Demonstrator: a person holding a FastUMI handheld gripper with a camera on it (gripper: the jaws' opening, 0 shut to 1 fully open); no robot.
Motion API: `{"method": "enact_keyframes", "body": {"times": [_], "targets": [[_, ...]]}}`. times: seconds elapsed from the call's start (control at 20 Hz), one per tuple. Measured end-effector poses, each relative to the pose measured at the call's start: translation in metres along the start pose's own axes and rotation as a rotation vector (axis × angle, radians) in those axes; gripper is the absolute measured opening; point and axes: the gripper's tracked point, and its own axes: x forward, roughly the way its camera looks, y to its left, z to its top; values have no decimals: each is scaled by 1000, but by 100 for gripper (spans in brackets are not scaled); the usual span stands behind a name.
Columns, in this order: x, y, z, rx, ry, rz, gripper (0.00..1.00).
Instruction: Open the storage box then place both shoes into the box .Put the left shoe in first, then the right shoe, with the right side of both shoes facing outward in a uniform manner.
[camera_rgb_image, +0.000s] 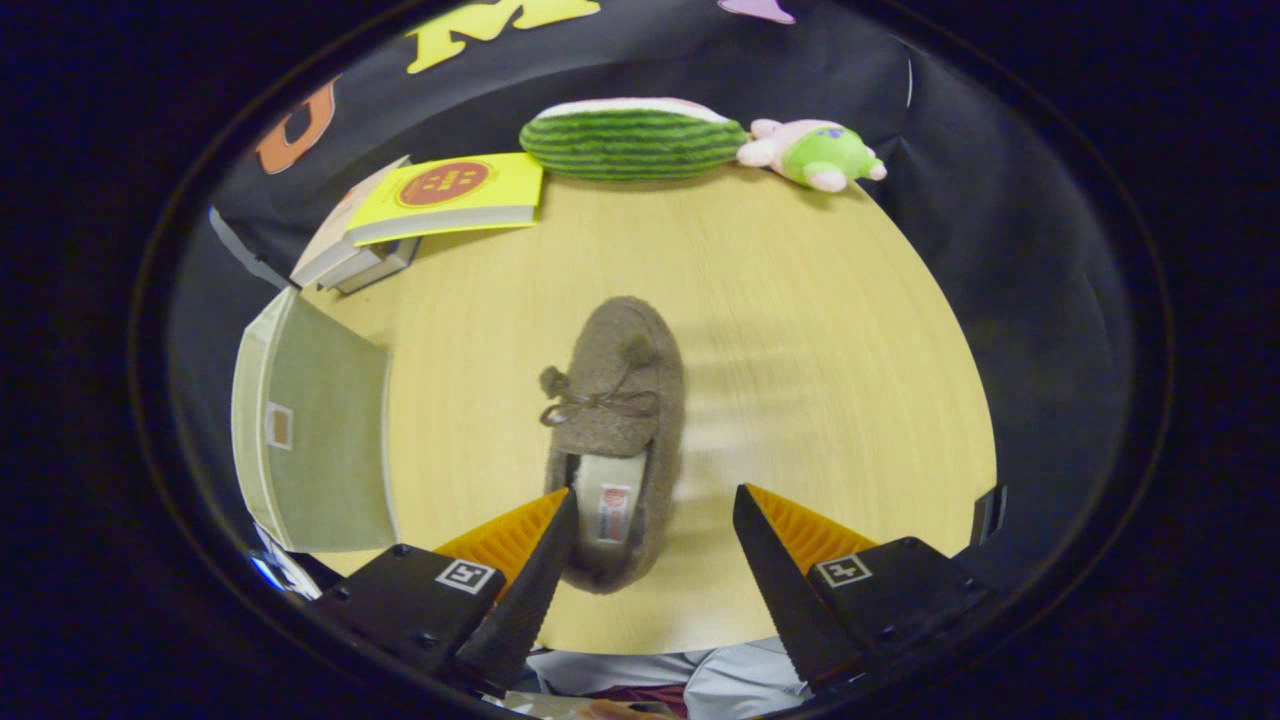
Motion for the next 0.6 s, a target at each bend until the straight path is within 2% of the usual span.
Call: {"method": "enact_keyframes", "body": {"times": [0.2, 0.3, 0.45, 0.6], "targets": [[42, 2, -2, 25, 57, 51, 97], [53, 3, 7, 72, 26, 76, 83], [44, 3, 20, 89, -32, 77, 12], [14, 19, 26, 114, -75, 144, 9]]}}
